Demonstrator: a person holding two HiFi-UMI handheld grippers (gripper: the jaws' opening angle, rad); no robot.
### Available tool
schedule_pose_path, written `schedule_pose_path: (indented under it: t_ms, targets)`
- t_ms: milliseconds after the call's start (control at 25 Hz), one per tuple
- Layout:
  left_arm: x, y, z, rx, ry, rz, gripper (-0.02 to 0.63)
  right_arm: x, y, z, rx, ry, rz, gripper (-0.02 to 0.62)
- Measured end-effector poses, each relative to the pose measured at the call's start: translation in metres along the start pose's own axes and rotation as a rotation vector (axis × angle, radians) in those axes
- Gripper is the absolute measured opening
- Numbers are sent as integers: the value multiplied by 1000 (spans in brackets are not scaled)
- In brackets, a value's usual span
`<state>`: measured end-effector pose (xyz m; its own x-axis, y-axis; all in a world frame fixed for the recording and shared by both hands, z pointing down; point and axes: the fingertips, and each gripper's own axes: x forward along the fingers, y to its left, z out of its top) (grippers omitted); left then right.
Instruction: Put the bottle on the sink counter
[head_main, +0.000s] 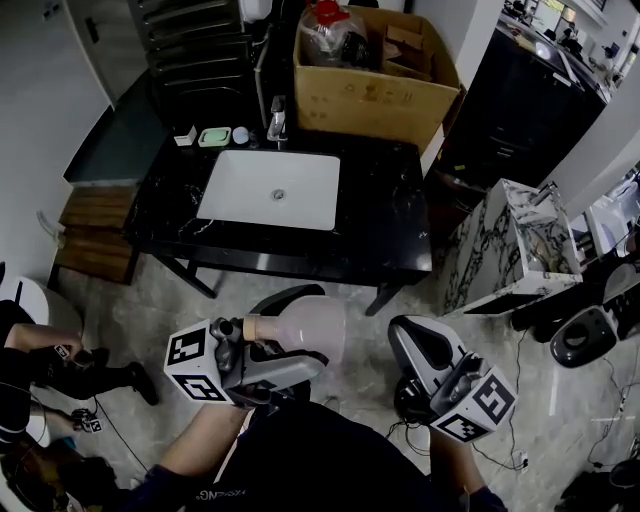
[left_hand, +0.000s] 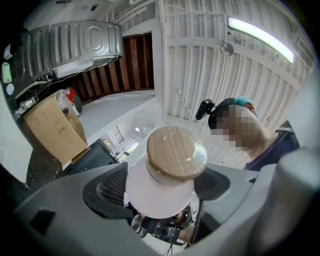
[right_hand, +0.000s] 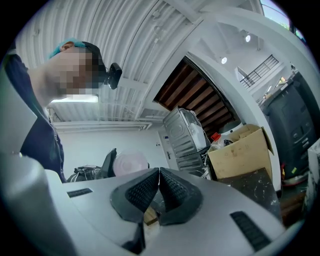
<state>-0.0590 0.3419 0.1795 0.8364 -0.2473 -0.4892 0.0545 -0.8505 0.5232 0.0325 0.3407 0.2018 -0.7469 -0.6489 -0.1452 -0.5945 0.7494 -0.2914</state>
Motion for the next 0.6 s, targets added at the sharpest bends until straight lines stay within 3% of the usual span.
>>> schedule_pose_path:
  t_ms: [600]
  targets:
    - [-3, 90, 53, -41, 7, -8, 387, 83, -59, -6, 15, 24, -48, 26]
